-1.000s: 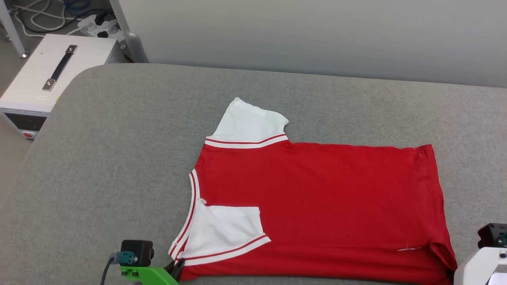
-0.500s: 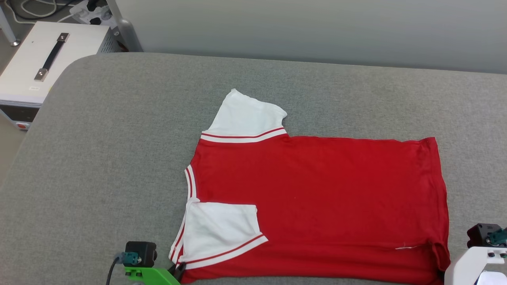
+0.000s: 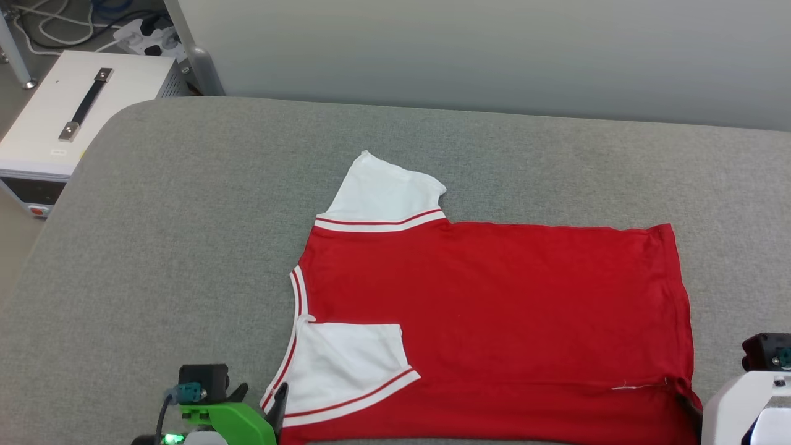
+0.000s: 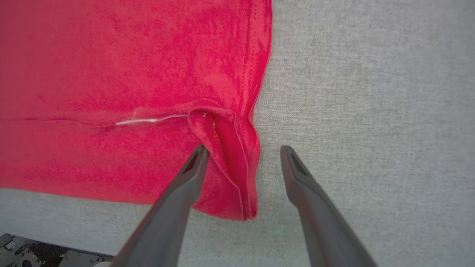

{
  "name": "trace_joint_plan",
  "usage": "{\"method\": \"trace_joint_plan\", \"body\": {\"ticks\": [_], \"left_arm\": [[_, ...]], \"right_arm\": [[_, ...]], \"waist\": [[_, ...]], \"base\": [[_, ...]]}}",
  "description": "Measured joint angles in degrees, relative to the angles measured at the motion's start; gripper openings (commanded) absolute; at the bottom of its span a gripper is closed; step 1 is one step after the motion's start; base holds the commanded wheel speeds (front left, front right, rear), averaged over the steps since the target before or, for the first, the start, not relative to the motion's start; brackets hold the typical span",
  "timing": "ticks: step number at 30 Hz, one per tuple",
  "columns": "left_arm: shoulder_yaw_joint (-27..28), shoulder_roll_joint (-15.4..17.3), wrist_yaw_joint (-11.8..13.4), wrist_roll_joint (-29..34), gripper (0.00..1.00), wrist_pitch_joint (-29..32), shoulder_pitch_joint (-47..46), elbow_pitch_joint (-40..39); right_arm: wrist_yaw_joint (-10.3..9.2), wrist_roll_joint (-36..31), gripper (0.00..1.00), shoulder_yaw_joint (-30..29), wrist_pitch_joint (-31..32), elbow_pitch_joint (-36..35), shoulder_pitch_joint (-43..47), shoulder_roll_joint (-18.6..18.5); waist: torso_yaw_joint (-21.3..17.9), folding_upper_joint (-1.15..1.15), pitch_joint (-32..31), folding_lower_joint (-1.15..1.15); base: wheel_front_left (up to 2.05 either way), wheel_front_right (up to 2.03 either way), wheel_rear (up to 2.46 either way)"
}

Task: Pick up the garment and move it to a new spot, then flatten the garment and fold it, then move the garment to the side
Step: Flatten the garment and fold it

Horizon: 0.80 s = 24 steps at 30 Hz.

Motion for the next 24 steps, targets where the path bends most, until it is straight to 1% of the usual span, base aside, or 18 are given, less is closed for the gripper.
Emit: {"method": "trace_joint_plan", "body": {"ticks": [3, 6, 9, 10, 11, 14, 17, 19, 21, 24], "left_arm": [[1.13, 0.25, 0.54, 1.21, 1.0, -2.57, -0.43, -2.31], [2.67, 0.77, 1.05, 1.72, 1.0, -4.94, -1.5, -5.34], [3.65, 1.51, 1.48, 3.07, 1.0, -8.26, -2.62, -8.45], [4.65, 1.51, 1.46, 5.72, 1.0, -12.18, -3.73, -11.29], [4.9, 1.47, 1.45, 6.51, 1.0, -12.95, -4.0, -11.91], [7.26, 0.31, 1.46, 9.27, 1.0, -14.49, -4.09, -13.37], [10.63, -2.46, 1.16, 12.62, 1.0, -14.6, -3.68, -15.41], [13.23, -4.81, -0.33, 15.49, 1.0, -14.61, -3.1, -17.05], [15.02, -7.12, -3.86, 18.37, 1.0, -14.61, -1.96, -18.29], [17.55, -10.0, -7.0, 21.97, 1.0, -14.61, 0.02, -17.93]], "right_arm": [[-0.02, 0.1, 1.0, 0.99, -2.58, -2.6, -0.93, -1.03], [-0.03, 0.52, 1.0, 3.05, -7.99, -6.15, -2.83, -2.37], [-0.03, 0.48, 1.0, 4.76, -13.18, -8.05, -4.21, -3.2], [-0.03, -0.4, 1.0, 6.08, -18.7, -9.14, -4.82, -3.21], [-0.03, -0.93, 1.0, 6.34, -20.48, -9.22, -5.03, -3.14], [-0.03, -2.42, 1.0, 6.97, -26.94, -9.12, -5.88, -1.63], [-0.03, -3.13, 1.0, 7.75, -32.78, -8.79, -5.88, 0.1], [-0.03, -3.16, 1.0, 7.73, -36.4, -8.25, -5.87, 1.52], [-0.03, -3.16, 1.0, 7.37, -40.21, -7.57, -5.76, 3.08], [-0.03, -3.53, 1.0, 7.03, -43.81, -6.28, -5.62, 4.54]], "waist": [[-0.22, 0.0, -0.8, 0.0], [-0.68, 0.0, -1.17, 0.0], [-1.07, 0.0, -1.22, 0.0], [-1.4, 0.0, -1.02, 0.0], [-1.5, 0.0, -0.93, 0.0], [-2.01, 0.0, -0.63, 0.0], [-2.31, 0.0, -0.31, 0.0], [-2.41, 0.0, -0.15, 0.0], [-2.45, 0.0, 0.1, 0.0], [-2.59, 0.0, 0.57, 0.0]], "base": [[0.0, 0.0, 0.0], [0.0, 0.0, 0.0], [0.0, 0.0, 0.0], [0.0, 0.0, 0.0], [0.0, 0.0, 0.0], [0.0, 0.0, 0.0], [0.0, 0.0, 0.0], [0.0, 0.0, 0.0], [0.0, 0.0, 0.0], [0.0, 0.0, 0.0]]}}
